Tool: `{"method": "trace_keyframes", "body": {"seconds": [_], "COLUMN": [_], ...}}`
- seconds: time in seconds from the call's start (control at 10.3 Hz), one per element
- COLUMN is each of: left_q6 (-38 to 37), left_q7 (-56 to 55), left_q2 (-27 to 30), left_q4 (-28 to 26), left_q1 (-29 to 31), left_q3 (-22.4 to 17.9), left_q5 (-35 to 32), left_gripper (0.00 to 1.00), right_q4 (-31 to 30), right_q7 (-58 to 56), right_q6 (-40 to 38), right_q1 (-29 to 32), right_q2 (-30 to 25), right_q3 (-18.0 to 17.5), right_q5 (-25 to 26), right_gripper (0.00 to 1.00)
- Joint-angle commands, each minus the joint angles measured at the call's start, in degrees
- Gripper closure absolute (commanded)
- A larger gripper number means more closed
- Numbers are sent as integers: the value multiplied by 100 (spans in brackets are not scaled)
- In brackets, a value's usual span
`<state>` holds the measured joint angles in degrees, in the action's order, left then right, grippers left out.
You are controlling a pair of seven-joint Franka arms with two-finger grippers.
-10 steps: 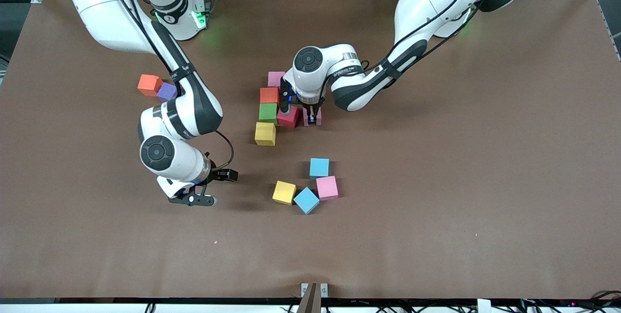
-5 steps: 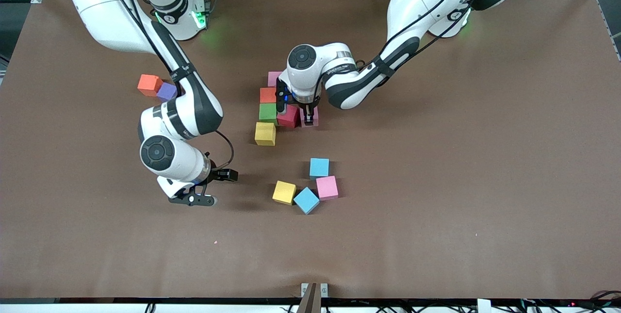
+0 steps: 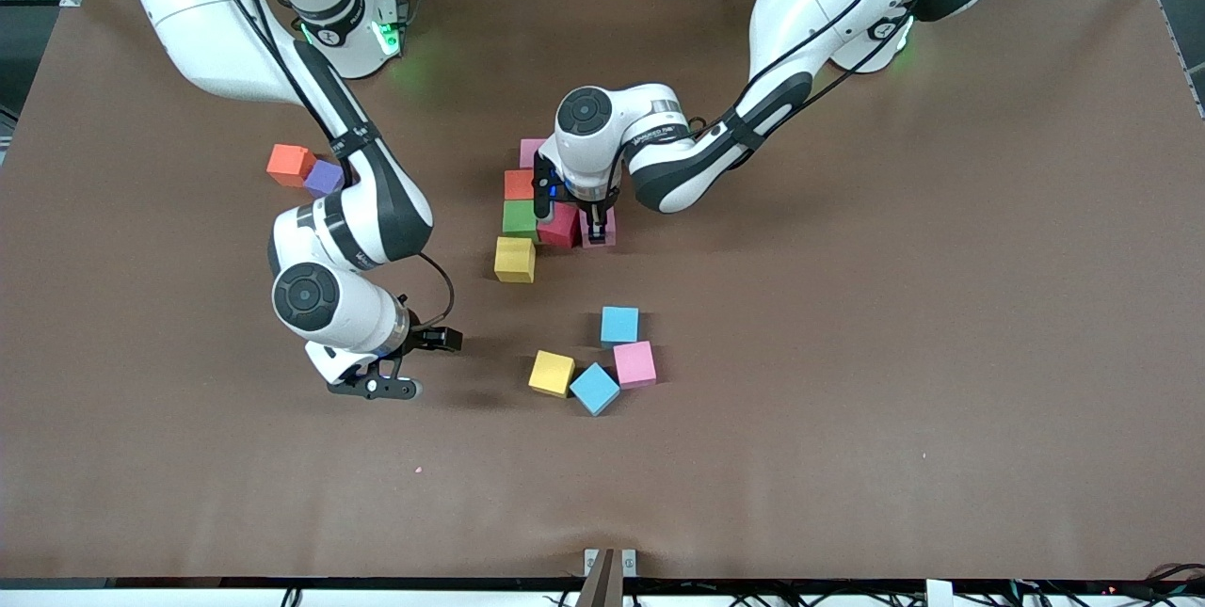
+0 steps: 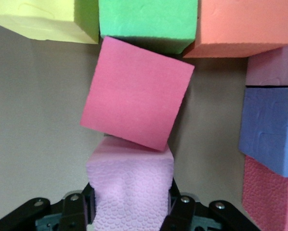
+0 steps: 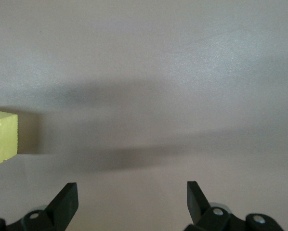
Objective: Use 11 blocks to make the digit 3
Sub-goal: 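Carry the light pink cube with the left gripper under the pink cube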
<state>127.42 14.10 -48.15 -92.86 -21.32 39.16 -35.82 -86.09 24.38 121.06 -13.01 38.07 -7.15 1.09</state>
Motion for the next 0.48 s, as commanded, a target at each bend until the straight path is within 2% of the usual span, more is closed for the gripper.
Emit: {"method": "trace_keyframes", "body": {"seconds": [0.0,0.39], "left_q6": [46,38], "left_q7": [-127,-127], "left_q2": [-37,-37], "left_q4": [111,84], "left_q1": [-127,-127], "left_q3": [-84,-84], "left_q5": [85,84], "left_gripper": [94,94], "right_q4": [14,14], "right_q7": [-74,-56], "right_q6": [-83,-83], "right_q1": [44,27], "right_q2": [-45,-45], "right_q3": [-49,-49], "right_q5": [-117,-117], "right_gripper": [0,0]}}
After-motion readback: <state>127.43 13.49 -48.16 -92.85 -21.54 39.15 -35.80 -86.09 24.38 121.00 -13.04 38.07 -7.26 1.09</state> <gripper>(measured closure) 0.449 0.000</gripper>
